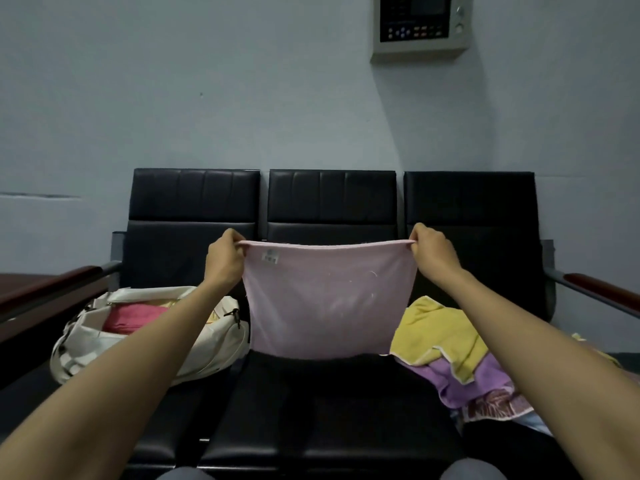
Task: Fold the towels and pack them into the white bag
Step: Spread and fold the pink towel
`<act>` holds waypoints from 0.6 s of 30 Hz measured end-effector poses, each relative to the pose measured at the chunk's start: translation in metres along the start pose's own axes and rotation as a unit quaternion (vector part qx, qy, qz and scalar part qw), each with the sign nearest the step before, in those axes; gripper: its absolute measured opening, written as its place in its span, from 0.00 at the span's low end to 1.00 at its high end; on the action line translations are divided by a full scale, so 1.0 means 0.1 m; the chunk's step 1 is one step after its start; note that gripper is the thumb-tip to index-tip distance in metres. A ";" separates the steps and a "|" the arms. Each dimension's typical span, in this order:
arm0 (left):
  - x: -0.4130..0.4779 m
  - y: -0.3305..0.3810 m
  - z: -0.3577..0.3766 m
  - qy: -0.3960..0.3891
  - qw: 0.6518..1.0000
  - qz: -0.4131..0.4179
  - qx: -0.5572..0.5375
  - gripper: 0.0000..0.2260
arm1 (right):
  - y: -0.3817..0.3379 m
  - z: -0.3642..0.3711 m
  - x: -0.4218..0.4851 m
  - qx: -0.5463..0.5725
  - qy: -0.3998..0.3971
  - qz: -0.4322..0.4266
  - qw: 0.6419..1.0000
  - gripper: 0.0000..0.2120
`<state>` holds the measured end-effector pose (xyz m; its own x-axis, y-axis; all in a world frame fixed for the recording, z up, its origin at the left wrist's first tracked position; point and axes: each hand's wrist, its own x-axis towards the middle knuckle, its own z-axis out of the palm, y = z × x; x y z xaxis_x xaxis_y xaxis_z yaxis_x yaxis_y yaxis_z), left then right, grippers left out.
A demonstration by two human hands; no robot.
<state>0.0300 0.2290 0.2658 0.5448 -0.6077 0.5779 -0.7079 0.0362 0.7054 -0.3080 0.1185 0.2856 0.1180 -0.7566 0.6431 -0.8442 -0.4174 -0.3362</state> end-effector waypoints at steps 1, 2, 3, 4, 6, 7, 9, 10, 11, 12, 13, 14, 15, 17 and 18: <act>0.01 0.03 -0.03 0.001 1.000 0.007 0.002 0.05 | 0.00 -0.03 0.00 -0.010 0.007 -0.002 1.000 0.03; 0.02 0.05 -0.05 0.002 1.000 0.012 0.007 0.06 | 0.00 -0.07 0.00 -0.020 0.015 -0.004 1.000 0.03; 0.04 0.07 -0.07 0.004 1.000 0.018 0.012 0.06 | -0.01 -0.09 0.00 -0.026 0.024 -0.008 0.999 0.04; 0.05 0.08 -0.08 0.005 1.000 0.023 0.018 0.06 | 0.00 -0.10 0.01 -0.030 0.032 -0.010 0.999 0.04; 0.05 0.09 -0.08 0.002 0.999 0.027 0.039 0.07 | 0.01 -0.11 0.02 -0.036 0.038 -0.009 0.999 0.04; 0.05 0.08 -0.06 -0.006 0.998 0.028 0.050 0.07 | 0.02 -0.08 0.02 -0.027 0.031 0.002 0.999 0.04; 0.04 0.05 0.00 -0.022 0.997 0.017 0.066 0.06 | 0.05 0.00 0.02 0.029 0.000 0.058 0.998 0.01; 0.02 0.03 0.05 -0.029 0.997 0.006 0.068 0.06 | 0.07 0.05 0.02 0.075 -0.020 0.095 0.992 0.02; 0.00 0.01 0.11 -0.033 0.997 -0.006 0.068 0.05 | 0.09 0.11 0.01 0.127 -0.037 0.131 0.983 0.04; -0.02 -0.01 0.17 -0.033 0.997 -0.014 0.063 0.05 | 0.13 0.18 0.00 0.173 -0.048 0.160 0.971 0.05; -0.03 -0.02 0.22 -0.030 0.998 -0.018 0.054 0.04 | 0.15 0.23 -0.01 0.200 -0.048 0.177 0.962 0.05; -0.04 -0.02 0.27 -0.023 0.999 -0.017 0.041 0.04 | 0.17 0.27 -0.01 0.213 -0.042 0.186 0.958 0.04; -0.04 -0.02 0.30 -0.012 0.999 -0.010 0.029 0.03 | 0.18 0.30 -0.01 0.220 -0.034 0.189 0.956 0.03; -0.04 0.00 0.32 0.006 1.000 0.008 0.006 0.02 | 0.18 0.34 0.01 0.231 -0.010 0.179 0.956 0.03; -0.04 0.02 0.32 0.015 1.000 0.016 -0.004 0.02 | 0.18 0.35 0.02 0.238 0.002 0.167 0.957 0.03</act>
<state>0.0119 0.2061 0.2517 0.5349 -0.5827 0.6119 -0.7218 0.0614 0.6894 -0.3049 0.0921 0.2570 -0.1194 -0.8863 0.4476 -0.5001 -0.3357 -0.7982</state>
